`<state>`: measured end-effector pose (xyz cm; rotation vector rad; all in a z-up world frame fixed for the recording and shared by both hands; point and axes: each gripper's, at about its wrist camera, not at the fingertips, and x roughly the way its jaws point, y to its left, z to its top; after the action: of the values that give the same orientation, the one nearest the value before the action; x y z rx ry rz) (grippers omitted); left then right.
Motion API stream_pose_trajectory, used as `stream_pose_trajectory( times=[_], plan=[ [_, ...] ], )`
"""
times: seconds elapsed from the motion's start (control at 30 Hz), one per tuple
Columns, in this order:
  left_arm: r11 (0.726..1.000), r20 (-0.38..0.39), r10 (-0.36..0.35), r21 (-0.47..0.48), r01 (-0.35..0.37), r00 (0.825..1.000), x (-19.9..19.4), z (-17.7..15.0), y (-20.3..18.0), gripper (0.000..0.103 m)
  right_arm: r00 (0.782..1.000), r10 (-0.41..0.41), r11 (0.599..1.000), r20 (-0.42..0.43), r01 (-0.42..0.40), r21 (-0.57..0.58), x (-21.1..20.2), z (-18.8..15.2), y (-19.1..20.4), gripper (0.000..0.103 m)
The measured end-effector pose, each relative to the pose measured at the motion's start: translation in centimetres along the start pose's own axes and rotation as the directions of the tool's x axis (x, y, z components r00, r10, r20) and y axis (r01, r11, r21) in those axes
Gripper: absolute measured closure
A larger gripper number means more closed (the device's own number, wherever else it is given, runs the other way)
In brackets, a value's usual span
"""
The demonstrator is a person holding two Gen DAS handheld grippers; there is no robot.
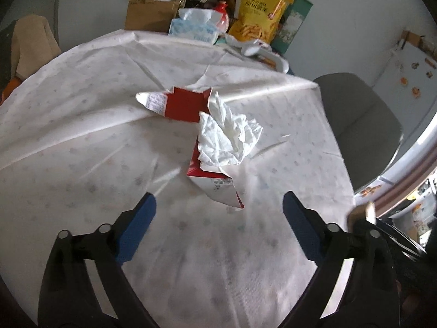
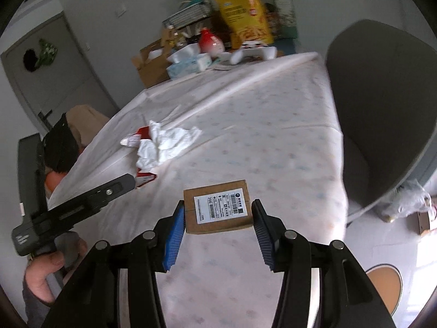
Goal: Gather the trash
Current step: 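Grasp the small brown labeled box with the right gripper while the left grasps the red-white carton, then carry the box and carton over the tan bin and open both grippers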
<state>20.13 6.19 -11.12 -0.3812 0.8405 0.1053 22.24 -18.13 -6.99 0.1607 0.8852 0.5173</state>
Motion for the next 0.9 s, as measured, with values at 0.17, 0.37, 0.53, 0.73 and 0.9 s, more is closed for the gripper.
stream_pose_trajectory(
  times=[0.17,0.37,0.53,0.73,0.9],
  plan=[
    [0.998,-0.029,0.049,-0.026,-0.05,0.998,1.3,-0.1,-0.1,0.033,1.0,-0.023,0.999,0.005,0.023,0.029,-0.9,-0.3,-1.7,0.055],
    [0.998,-0.04,0.06,-0.006,-0.06,0.997,1.3,-0.5,-0.1,0.084,0.999,-0.032,0.998,0.011,0.032,0.058,-1.4,-0.6,-2.7,0.055],
    [0.998,-0.006,0.047,-0.035,-0.047,0.999,-0.2,-1.0,1.3,0.084,1.0,-0.022,0.998,0.006,0.022,0.06,-1.2,-1.0,-2.4,0.055],
    [0.997,0.044,0.039,-0.067,-0.036,0.998,-2.5,-1.3,3.1,0.084,1.0,-0.007,0.999,0.004,0.007,0.041,-1.1,-1.3,-1.2,0.055],
    [0.997,0.09,-0.02,-0.067,0.026,0.996,-4.6,-1.3,3.8,0.084,1.0,0.004,0.999,0.008,-0.005,0.032,-1.3,-1.7,-0.1,0.055]
  ],
)
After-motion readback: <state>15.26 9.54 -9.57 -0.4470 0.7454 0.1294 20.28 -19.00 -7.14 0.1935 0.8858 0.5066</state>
